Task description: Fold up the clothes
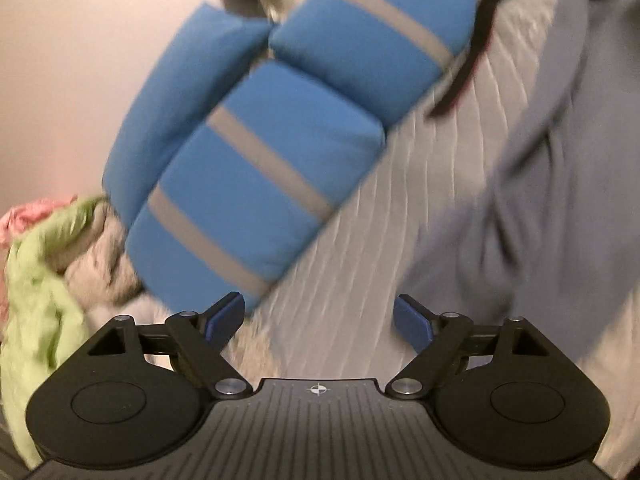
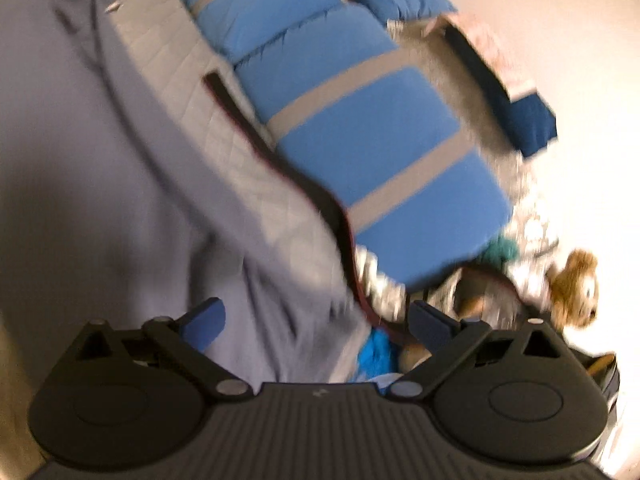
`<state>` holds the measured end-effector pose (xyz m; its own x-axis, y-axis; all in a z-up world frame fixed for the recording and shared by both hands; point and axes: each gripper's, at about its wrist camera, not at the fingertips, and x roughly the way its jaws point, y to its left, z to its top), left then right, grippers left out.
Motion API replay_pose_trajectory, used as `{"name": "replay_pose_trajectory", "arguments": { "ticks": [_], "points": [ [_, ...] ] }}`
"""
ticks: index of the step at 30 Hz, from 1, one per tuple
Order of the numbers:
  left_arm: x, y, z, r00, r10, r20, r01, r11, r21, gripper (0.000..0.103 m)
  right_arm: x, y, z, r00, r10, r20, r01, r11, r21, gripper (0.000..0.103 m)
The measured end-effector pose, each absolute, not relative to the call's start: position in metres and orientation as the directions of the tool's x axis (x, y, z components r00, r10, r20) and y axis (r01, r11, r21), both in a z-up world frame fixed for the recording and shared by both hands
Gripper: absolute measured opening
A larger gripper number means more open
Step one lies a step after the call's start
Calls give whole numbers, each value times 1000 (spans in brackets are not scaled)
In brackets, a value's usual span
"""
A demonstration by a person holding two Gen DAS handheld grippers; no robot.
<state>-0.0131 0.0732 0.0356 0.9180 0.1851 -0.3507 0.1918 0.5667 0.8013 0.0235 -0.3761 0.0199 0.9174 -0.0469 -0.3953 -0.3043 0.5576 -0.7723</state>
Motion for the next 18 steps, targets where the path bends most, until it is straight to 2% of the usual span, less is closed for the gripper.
{"name": "replay_pose_trajectory", "arguments": {
  "ticks": [3, 5, 9, 14, 18],
  "points": [
    [-1, 41, 39, 932, 130, -339, 222, 534, 816, 82, 40, -333, 32, 940, -59, -336, -253, 540, -803, 102],
    [4, 26, 37, 917, 107, -385, 279, 518, 808, 82, 46, -304, 36, 947, -68, -313, -230, 535, -813, 102],
    [25, 13, 28, 875, 41, -483, 366, 596, 715, 82, 49, -251, 34, 948, -51, -314, -238, 540, -807, 102],
    [53, 9, 6, 798, -26, -602, 442, 703, 557, 81, 51, -200, 14, 922, 32, -386, -342, 540, -769, 103],
    [65, 7, -8, 765, -29, -643, 465, 717, 520, 79, 52, -170, 4, 897, 112, -427, -408, 579, -706, 103]
  ]
}}
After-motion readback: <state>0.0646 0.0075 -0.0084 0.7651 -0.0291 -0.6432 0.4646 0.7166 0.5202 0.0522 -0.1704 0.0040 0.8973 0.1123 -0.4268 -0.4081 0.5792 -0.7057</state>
